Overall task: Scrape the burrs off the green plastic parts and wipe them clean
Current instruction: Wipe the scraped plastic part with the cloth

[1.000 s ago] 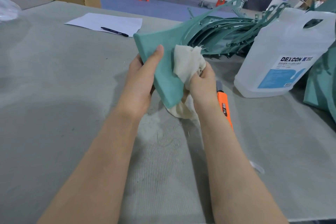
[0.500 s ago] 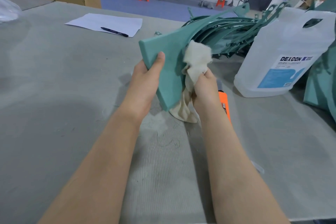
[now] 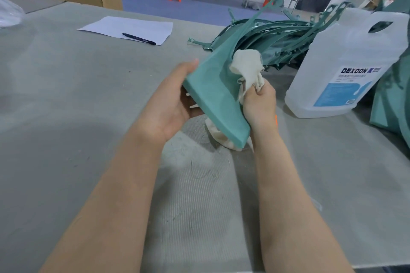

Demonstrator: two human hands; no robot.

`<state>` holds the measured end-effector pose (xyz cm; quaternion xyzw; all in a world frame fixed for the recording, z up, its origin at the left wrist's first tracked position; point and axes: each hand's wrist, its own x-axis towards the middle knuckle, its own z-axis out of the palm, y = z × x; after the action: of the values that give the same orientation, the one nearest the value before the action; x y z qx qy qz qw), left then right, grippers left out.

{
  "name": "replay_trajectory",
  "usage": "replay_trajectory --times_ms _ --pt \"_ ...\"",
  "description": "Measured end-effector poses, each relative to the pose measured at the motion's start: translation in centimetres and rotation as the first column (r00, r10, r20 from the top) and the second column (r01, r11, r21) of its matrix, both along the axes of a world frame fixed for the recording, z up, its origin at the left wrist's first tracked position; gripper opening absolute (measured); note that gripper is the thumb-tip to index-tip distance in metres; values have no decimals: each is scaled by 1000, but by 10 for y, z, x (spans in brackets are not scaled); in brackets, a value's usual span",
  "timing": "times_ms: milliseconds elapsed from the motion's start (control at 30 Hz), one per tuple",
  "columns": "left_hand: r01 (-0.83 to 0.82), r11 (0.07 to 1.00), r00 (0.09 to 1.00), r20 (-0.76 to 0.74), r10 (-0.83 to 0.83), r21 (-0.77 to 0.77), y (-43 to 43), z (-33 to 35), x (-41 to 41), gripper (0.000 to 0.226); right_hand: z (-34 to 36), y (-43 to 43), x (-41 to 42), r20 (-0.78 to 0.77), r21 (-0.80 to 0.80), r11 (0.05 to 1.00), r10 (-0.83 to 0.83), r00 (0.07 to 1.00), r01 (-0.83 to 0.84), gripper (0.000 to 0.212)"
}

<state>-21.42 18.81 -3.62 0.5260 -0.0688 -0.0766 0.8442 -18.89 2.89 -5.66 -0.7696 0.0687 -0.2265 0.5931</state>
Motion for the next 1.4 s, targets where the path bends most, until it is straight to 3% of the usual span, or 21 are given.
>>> replay_trajectory --times_ms 67,167,267,400,500,600,667,767,867,933,1000,1067,1133,1200,1267,1400 --pt "35 998 997 -72 -39 -60 9 1 2 51 1 0 0 -15 -62 997 51 999 -52 15" --pt "72 995 988 -129 -81 -72 22 -1 4 58 2 1 -1 -35 -90 988 126 991 -129 19" --pt "147 988 979 -146 -141 38 23 -1 1 44 2 1 -1 -21 -145 975 167 986 -168 29" --pt "188 970 967 -204 -155 152 16 -6 0 35 5 4 -2 3 -341 926 172 985 -161 23" --pt "215 947 963 -215 -164 238 17 -8 2 21 5 2 -4 25 -373 920 140 990 -120 20" --pt "210 950 968 -186 -169 229 18 -8 2 18 4 3 -3 31 -220 974 54 998 -46 23" --pt "196 961 973 -160 -166 197 19 -7 2 17 4 1 -3 26 36 998 -47 999 46 21" --pt "82 987 991 -114 -66 139 20 -5 4 14 10 -6 -4 30 419 897 -168 985 141 18" --pt "-92 995 994 -55 94 36 19 -4 7 14 16 -9 -2 83 626 775 -182 980 91 22" --pt "-173 985 985 1 173 -29 19 -4 10 17 19 -5 -4 75 542 840 -79 994 26 27" --pt "-198 978 978 59 202 -69 17 -5 10 20 18 5 -9 1 227 970 95 995 -93 24" --pt "-194 976 974 99 203 -94 15 -6 10 19 13 17 -12 -47 -37 965 258 965 -260 8" --pt "-197 976 972 110 207 -95 14 -7 11 19 10 25 -11 -46 -224 945 233 971 -238 19" --pt "-167 981 978 107 177 -95 13 -7 9 19 12 25 -10 36 -215 973 88 995 -78 19" --pt "-115 990 984 127 124 -77 8 -8 7 18 13 17 -8 85 -157 986 -41 996 54 32" --pt "-33 999 989 142 37 -30 4 -8 5 19 10 8 -7 22 48 993 -111 994 110 38"
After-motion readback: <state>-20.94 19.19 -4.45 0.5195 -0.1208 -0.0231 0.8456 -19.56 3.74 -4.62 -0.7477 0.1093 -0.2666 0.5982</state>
